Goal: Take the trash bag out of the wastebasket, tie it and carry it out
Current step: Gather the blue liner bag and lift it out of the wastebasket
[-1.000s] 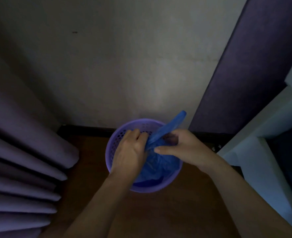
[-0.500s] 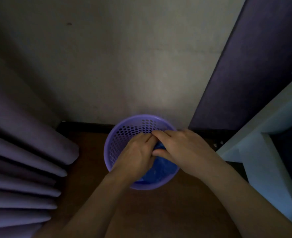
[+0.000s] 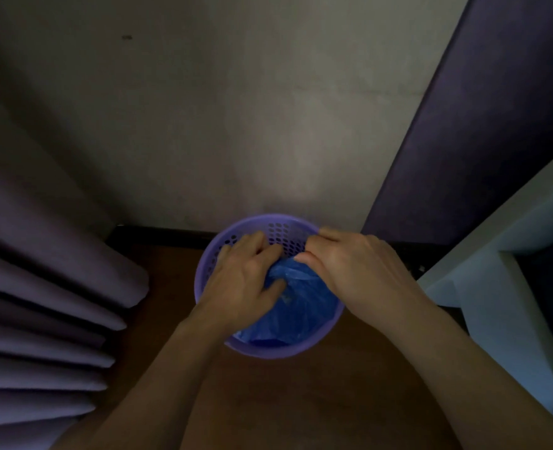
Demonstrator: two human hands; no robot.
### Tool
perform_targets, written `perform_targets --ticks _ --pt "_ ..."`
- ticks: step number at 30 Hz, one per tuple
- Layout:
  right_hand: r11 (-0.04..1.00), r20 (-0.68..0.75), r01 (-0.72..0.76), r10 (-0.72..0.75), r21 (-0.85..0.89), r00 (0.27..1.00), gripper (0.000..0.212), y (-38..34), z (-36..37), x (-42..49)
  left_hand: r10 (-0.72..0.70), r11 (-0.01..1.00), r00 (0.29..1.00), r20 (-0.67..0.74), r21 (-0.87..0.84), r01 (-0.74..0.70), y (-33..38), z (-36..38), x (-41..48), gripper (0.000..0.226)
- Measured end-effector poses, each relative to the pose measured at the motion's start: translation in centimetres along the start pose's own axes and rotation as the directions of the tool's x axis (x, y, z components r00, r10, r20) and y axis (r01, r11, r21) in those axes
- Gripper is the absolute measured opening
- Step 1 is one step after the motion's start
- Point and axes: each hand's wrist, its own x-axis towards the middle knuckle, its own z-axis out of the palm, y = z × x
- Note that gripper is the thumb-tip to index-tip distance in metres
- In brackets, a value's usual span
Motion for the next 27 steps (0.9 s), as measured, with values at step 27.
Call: perform_targets --ticks 27 --pt "0.382 0.349 -0.367 0.118 0.848 0.930 0.020 2.4 2.4 1.0 -0.129 0.797 0.943 0.306 -0.534 0.282 -1.5 1.7 1.1 0.057"
